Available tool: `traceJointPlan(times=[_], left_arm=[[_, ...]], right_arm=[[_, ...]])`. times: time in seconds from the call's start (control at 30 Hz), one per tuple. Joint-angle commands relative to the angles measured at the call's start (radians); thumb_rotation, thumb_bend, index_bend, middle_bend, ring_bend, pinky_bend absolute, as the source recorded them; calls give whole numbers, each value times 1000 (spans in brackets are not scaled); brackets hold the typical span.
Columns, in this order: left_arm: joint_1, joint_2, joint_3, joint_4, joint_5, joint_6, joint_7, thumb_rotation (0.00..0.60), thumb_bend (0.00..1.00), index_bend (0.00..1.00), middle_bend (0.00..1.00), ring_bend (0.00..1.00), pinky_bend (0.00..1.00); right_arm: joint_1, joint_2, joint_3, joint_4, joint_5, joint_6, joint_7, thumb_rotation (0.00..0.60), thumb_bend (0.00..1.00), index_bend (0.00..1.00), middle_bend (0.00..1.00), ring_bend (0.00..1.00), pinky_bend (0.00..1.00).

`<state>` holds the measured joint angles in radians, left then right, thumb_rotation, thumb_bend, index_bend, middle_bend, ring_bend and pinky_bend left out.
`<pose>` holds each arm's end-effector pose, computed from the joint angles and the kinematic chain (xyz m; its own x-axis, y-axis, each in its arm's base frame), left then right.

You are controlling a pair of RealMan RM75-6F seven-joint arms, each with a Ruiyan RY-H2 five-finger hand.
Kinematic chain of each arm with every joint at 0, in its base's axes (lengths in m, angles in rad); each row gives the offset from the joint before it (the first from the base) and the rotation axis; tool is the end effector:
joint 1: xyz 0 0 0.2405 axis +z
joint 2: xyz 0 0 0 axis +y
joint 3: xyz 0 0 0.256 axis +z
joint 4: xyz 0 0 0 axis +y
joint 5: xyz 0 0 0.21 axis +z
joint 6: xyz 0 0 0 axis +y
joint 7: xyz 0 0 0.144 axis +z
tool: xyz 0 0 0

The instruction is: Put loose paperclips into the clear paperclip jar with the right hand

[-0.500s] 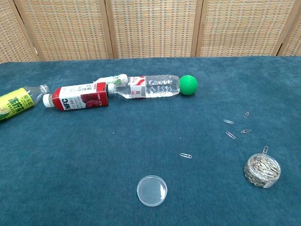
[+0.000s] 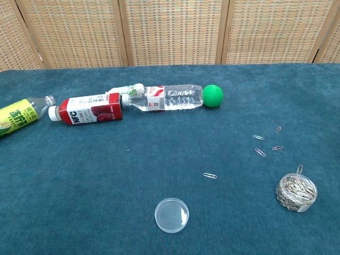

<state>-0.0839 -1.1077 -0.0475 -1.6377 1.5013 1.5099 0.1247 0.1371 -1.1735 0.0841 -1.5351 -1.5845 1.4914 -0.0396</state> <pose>-0.3055 0.1799 0.1632 0.4938 -0.0200 0.8693 0.8694 -0.0089 -0.4941 -0.2971 -0.2041 0.1496 0.4511 0.0674 0.8899 -0.8801 -0.1320 0.4561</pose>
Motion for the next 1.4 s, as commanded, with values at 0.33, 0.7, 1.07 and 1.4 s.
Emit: traceJointPlan(times=[0.33,0.7,1.07,1.4], left_arm=[[-14,-20,-21,18,-53,-30,27,600,0,0,0,0,0],[-28,-37,-31,34,-88,-58,49,600,0,0,0,0,0],[-36,-47,-34,44,-109,-74,61,600,0,0,0,0,0],[-40,-46,-34,49,-114,-78,56,600,0,0,0,0,0]], right_arm=[[271,-75,48,45,86,-422,27,600,151,418,0,0,0],[411,-192,80,143,198,-599,-93,600,301,448,0,0,0],[479,-309,76,239,288,-662,-181,600,338,461,0,0,0],[504,-376,55,309,310,-658,-234,600,341,474,0,0,0]])
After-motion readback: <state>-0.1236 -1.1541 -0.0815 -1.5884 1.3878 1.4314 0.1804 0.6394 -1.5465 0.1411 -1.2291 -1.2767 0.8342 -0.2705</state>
